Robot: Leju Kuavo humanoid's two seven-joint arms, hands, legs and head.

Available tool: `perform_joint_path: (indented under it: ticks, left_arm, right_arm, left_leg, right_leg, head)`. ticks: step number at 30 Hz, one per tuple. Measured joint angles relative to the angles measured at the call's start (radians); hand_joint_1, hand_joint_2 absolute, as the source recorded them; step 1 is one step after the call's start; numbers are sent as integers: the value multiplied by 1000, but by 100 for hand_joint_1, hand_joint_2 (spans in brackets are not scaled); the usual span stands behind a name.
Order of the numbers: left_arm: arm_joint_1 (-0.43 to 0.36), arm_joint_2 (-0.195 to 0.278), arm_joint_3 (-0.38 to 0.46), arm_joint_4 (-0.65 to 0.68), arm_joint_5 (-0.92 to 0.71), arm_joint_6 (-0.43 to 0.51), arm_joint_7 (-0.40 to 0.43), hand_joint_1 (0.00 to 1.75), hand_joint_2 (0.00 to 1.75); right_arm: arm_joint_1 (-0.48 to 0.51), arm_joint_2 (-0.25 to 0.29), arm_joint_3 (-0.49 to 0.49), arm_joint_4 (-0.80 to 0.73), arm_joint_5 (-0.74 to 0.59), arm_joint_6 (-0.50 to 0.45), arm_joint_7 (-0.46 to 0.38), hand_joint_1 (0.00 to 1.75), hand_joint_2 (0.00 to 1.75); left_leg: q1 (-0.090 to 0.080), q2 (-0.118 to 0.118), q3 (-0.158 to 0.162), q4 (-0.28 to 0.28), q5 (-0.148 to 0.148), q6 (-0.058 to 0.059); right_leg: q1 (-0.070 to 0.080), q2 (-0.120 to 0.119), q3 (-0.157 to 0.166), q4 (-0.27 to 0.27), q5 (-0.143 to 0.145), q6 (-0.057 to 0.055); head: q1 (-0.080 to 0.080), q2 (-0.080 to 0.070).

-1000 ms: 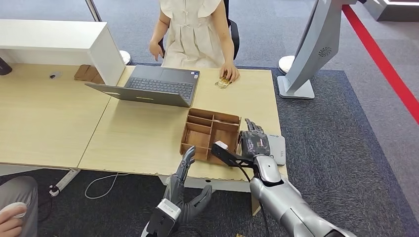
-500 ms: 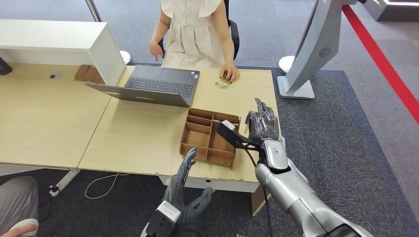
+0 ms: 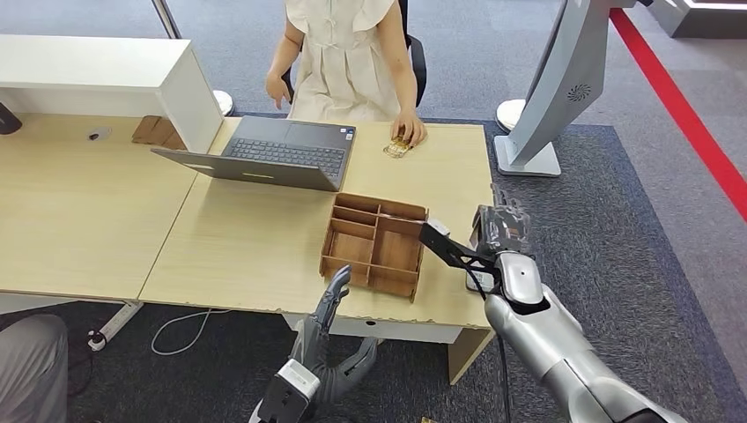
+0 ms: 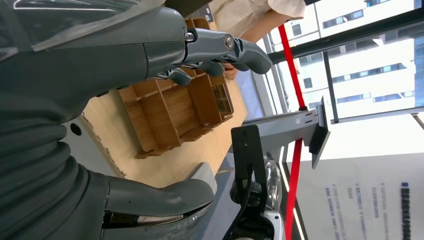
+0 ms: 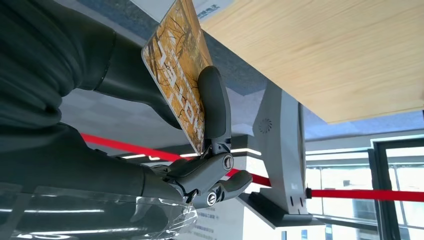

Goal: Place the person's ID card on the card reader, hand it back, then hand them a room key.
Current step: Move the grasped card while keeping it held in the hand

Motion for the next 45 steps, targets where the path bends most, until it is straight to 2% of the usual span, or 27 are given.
perform_joint_path:
  ticks: [7,21,39,45]
  left_arm:
    - [2,6,-3,-10,-3,-1,2,0,175]
    - [2,8,-3,-14,-10,-2,17,0,175]
    - [3,8,-3,-14,-9,5,16,0,175]
    - [3,8,-3,-14,-6,0,14,0,175]
  right_arm:
    - [20,-27,-6,1,-5,11,2,175,175]
    - [48,-28,-12,1,-21,0,-22,175,175]
    - [56,4,-11,37,-34,-5,-73,175,175]
    - [61,17,-6,56,-53,44,-124,175,175]
  left_leg:
    - [0,0,0,0,0,0]
    - [0,0,0,0,0,0]
    - [0,0,0,0,0,0]
    - [0,0,0,0,0,0]
  right_leg:
    - [0,0,0,0,0,0]
    - [0,0,0,0,0,0]
    - [0,0,0,0,0,0]
    - [0,0,0,0,0,0]
  head:
    - [0,0]
    - [0,0]
    - [0,0]
    - [0,0]
